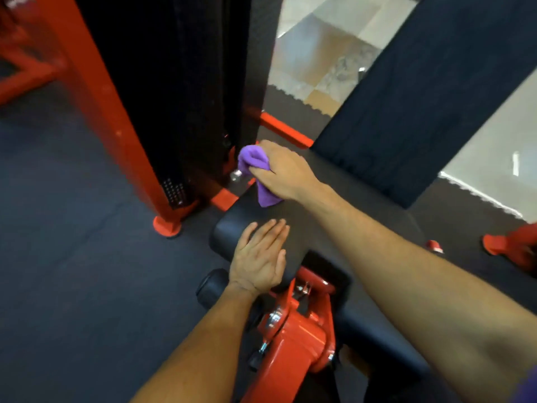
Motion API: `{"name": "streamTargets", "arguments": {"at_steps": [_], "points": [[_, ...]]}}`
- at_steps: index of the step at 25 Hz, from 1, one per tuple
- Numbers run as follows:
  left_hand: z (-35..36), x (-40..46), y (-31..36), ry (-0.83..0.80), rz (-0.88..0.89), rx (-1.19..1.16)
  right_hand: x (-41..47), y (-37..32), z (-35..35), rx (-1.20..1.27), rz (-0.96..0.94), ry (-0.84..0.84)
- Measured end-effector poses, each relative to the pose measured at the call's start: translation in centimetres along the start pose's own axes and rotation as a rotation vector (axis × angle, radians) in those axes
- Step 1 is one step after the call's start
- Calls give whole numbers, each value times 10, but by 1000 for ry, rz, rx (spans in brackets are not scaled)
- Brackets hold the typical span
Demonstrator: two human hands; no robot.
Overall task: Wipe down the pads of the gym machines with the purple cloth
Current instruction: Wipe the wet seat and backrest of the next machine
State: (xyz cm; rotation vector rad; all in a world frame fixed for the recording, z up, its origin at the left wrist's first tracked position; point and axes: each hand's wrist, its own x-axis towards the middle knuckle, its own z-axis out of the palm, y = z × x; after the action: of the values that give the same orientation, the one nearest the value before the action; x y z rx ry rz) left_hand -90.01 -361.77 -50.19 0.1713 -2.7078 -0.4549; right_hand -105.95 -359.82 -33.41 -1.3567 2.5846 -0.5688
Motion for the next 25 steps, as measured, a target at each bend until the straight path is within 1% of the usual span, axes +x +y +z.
{"name": "streamTargets", "arguments": {"at_steps": [1,2,4,5,7,9,11,13,14,16,18,19,20,22,23,24,25], "points": [[-2,1,2,-1,-4,11,-23,11,-18,60,10,53],[-5,2,5,-35,-22,23,-48,29,-30,130,35,125],[-12,19,17,-96,-55,86,-116,75,-58,251,200,271],[-13,30,23,-99,-65,110,-150,97,-62,335,311,338],[-11,62,38,-94,2,82,-206,137,-62,482,512,518],[2,106,59,-147,123,5,-250,178,-62,528,678,668],[26,154,72,-275,237,-10,-270,214,-61,513,696,738],[60,206,78,-440,279,1,-267,251,-61,515,639,746],[77,230,79,-496,277,8,-257,268,-60,499,618,755],[113,267,82,-569,263,20,-234,304,-49,446,598,727],[145,285,79,-655,256,31,-208,352,-27,363,621,627],[156,290,75,-705,265,48,-193,373,-16,302,703,531],[163,293,72,-754,289,67,-180,394,-5,239,836,389],[171,300,70,-843,349,89,-154,437,6,146,1165,107],[172,302,69,-885,367,74,-138,449,7,152,1267,9],[171,303,69,-921,376,60,-122,457,6,150,1305,-38],[168,304,72,-957,391,50,-110,458,1,116,1303,-78]]}}
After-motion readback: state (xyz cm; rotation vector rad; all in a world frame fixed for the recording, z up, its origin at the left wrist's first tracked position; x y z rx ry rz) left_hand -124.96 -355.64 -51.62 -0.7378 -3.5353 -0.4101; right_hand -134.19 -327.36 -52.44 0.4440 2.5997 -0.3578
